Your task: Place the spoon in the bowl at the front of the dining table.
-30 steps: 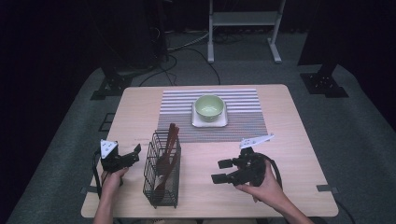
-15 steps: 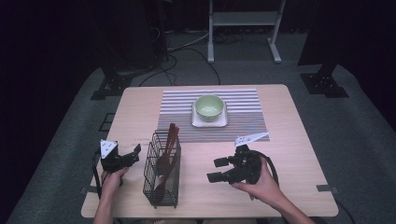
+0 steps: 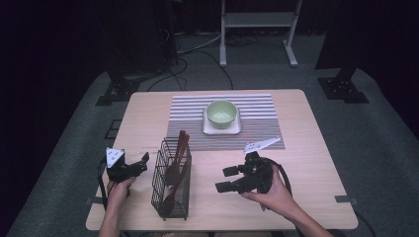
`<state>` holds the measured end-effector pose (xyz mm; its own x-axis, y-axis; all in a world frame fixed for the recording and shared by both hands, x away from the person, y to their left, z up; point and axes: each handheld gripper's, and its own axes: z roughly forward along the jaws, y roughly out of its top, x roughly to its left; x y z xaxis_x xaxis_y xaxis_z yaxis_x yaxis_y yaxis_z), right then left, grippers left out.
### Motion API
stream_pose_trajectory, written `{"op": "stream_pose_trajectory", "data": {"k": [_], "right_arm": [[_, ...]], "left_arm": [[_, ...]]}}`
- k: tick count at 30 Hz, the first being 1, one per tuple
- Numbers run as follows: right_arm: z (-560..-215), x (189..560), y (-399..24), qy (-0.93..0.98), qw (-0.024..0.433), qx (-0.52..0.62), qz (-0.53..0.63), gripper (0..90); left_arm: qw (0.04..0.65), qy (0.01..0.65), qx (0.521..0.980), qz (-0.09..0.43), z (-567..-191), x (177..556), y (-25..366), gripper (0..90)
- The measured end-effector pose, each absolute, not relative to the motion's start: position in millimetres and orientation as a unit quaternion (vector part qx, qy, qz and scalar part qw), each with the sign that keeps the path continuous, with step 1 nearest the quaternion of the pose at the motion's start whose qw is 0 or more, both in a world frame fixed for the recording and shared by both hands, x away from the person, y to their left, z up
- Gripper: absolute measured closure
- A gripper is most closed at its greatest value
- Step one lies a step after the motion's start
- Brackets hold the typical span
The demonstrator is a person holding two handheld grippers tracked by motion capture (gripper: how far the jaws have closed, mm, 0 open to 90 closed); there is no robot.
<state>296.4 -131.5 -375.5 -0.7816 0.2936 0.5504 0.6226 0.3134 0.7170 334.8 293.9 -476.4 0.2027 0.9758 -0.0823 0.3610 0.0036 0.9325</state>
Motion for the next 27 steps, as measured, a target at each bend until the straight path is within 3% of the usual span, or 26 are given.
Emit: {"op": "stream_pose_trajectory", "data": {"k": [27], "right_arm": [[-360.1,304.2,-111.0,-0.803,0.171,-0.280,-0.497,16.8]], "left_arm": [[0.463,0.538,0.622,0.331,-476.3,334.8,294.7,1.7]]}}
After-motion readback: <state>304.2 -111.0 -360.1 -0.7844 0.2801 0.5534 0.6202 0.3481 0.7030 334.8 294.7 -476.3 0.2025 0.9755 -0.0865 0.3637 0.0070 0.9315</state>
